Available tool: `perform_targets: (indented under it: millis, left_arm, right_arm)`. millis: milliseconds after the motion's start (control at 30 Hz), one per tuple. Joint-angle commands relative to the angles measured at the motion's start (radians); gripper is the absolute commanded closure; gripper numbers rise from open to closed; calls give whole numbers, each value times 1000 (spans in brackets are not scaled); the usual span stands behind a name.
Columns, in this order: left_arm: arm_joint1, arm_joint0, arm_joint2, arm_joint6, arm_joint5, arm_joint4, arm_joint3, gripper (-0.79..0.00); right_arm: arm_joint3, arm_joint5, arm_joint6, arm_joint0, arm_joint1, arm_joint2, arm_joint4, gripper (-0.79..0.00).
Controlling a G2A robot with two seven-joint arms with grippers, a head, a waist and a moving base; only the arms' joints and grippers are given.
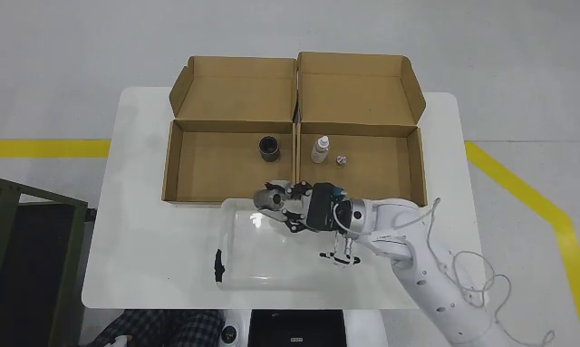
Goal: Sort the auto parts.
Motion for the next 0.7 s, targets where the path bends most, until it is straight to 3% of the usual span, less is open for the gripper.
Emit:
perform_targets:
  millis: [0, 667]
  left_arm:
    - [0, 0, 0, 0, 0, 0, 0, -785]
    - [0, 0, 0, 0, 0, 0, 0, -785]
  right_arm:
    - [5, 20, 21, 13, -2, -5, -15, 0]
    - [149, 177, 293, 257, -52, -126, -22, 0]
